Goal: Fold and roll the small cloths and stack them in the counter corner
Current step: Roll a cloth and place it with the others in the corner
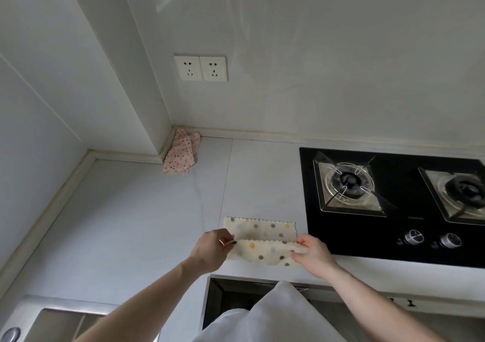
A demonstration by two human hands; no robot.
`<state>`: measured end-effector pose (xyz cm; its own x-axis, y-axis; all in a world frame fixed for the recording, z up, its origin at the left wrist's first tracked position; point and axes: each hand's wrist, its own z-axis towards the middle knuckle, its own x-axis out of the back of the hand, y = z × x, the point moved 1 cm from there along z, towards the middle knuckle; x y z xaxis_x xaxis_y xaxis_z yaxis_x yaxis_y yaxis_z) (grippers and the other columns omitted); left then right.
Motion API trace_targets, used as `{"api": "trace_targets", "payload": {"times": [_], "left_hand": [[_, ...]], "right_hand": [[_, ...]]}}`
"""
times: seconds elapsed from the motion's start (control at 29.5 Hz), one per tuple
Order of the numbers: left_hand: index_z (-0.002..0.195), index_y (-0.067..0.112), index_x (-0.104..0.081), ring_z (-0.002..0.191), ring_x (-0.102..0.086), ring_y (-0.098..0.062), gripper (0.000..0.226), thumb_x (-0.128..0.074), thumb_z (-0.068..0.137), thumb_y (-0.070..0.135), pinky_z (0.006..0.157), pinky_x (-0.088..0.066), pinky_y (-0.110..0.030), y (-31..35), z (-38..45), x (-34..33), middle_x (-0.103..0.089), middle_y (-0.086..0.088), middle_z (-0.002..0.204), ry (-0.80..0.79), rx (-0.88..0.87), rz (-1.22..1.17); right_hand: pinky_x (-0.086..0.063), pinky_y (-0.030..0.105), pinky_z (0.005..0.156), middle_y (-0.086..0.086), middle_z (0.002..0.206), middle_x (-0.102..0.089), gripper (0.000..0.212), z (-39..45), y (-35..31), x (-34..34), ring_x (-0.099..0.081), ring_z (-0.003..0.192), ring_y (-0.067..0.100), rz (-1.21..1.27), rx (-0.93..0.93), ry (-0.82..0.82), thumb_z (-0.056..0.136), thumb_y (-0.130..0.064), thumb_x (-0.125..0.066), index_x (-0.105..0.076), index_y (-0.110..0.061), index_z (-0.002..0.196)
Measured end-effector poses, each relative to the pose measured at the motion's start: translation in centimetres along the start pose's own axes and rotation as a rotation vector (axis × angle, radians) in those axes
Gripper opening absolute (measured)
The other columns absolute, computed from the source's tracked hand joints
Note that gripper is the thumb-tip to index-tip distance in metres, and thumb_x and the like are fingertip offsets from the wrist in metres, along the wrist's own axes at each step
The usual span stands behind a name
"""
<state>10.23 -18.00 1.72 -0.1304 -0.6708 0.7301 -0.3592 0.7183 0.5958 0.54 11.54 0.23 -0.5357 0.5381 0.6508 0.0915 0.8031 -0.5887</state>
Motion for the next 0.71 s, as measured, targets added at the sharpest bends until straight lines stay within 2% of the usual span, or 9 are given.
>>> {"api": "trace_targets", "payload": {"times": [0.1, 0.17, 0.24, 0.27, 0.41, 0.51, 0.58, 0.64, 0.71], "left_hand": [[0.094, 0.033, -0.068, 0.076, -0.064, -0.009, 0.009, -0.060, 0.098, 0.030, 0.062, -0.045, -0.017, 0.2, 1.6, 0.4, -0.067, 0.016, 0.088, 0.013, 0.049, 0.012], [0.098, 0.031, -0.070, 0.077, -0.064, -0.010, 0.012, -0.059, 0.097, 0.027, 0.061, -0.044, -0.017, 0.1, 2.7, 0.5, -0.068, 0.015, 0.094, 0.016, 0.075, 0.021], [0.102, 0.029, -0.071, 0.081, -0.065, -0.013, 0.016, -0.057, 0.097, 0.024, 0.064, -0.046, -0.020, 0.0, 3.5, 0.5, -0.069, 0.013, 0.099, 0.010, 0.106, 0.027], [0.103, 0.028, -0.071, 0.083, -0.065, -0.014, 0.017, -0.056, 0.097, 0.024, 0.066, -0.047, -0.021, 0.0, 3.9, 0.6, -0.069, 0.012, 0.101, 0.008, 0.119, 0.029], [0.105, 0.027, -0.071, 0.091, -0.063, -0.013, 0.018, -0.056, 0.098, 0.019, 0.071, -0.046, -0.021, 0.1, 5.4, 0.8, -0.066, 0.017, 0.100, 0.002, 0.131, 0.017], [0.105, 0.030, -0.071, 0.086, -0.063, -0.011, 0.019, -0.057, 0.097, 0.020, 0.068, -0.044, -0.019, 0.2, 6.4, 1.1, -0.068, 0.017, 0.100, 0.015, 0.129, 0.008], [0.104, 0.031, -0.071, 0.083, -0.064, -0.011, 0.019, -0.057, 0.096, 0.022, 0.066, -0.046, -0.020, 0.2, 7.1, 1.3, -0.070, 0.016, 0.101, 0.022, 0.132, 0.005], [0.111, 0.030, -0.069, 0.088, -0.064, -0.012, 0.020, -0.057, 0.097, 0.022, 0.071, -0.050, -0.022, 0.3, 7.5, 1.4, -0.069, 0.014, 0.109, 0.025, 0.135, 0.015], [0.127, 0.029, -0.062, 0.105, -0.064, -0.015, 0.031, -0.060, 0.097, 0.023, 0.085, -0.054, -0.028, 0.2, 7.7, 1.4, -0.061, 0.011, 0.129, 0.046, 0.109, 0.064]], "right_hand": [[-0.054, 0.028, 0.083, -0.008, 0.112, -0.064, 0.034, 1.0, -0.9, 0.4, -0.061, 0.103, 0.013, 0.041, -0.028, 0.064, 0.084, -0.014, -0.075, -0.066, -0.023, 0.115], [-0.059, 0.029, 0.066, -0.007, 0.115, -0.064, 0.038, 1.8, -1.3, 0.4, -0.063, 0.101, 0.016, 0.067, -0.061, 0.087, 0.083, -0.010, -0.072, -0.066, -0.024, 0.118], [-0.056, 0.028, 0.048, -0.007, 0.115, -0.061, 0.039, 2.5, -1.6, 0.4, -0.064, 0.100, 0.021, 0.086, -0.090, 0.082, 0.084, -0.007, -0.069, -0.065, -0.025, 0.119], [-0.053, 0.025, 0.046, -0.006, 0.117, -0.061, 0.040, 2.8, -1.8, 0.4, -0.063, 0.100, 0.021, 0.077, -0.096, 0.081, 0.085, -0.007, -0.068, -0.064, -0.025, 0.120], [-0.044, 0.018, 0.070, 0.000, 0.123, -0.066, 0.043, 4.3, -2.3, 0.3, -0.058, 0.096, 0.014, 0.027, -0.110, 0.112, 0.085, -0.002, -0.069, -0.063, -0.023, 0.122], [-0.041, 0.016, 0.065, 0.001, 0.124, -0.065, 0.044, 5.2, -2.5, 0.0, -0.057, 0.094, 0.015, 0.024, -0.130, 0.126, 0.086, 0.000, -0.068, -0.061, -0.023, 0.123], [-0.043, 0.020, 0.070, 0.002, 0.126, -0.064, 0.046, 5.7, -2.5, -0.1, -0.056, 0.095, 0.016, 0.022, -0.138, 0.137, 0.087, 0.001, -0.066, -0.059, -0.023, 0.126], [-0.045, 0.023, 0.077, 0.002, 0.131, -0.062, 0.053, 5.9, -2.7, -0.2, -0.060, 0.102, 0.019, 0.004, -0.157, 0.145, 0.088, 0.001, -0.065, -0.054, -0.023, 0.133], [-0.047, 0.026, 0.084, 0.003, 0.138, -0.056, 0.063, 5.8, -2.8, -0.4, -0.060, 0.117, 0.023, -0.040, -0.175, 0.153, 0.086, 0.001, -0.066, -0.047, -0.022, 0.142]]}}
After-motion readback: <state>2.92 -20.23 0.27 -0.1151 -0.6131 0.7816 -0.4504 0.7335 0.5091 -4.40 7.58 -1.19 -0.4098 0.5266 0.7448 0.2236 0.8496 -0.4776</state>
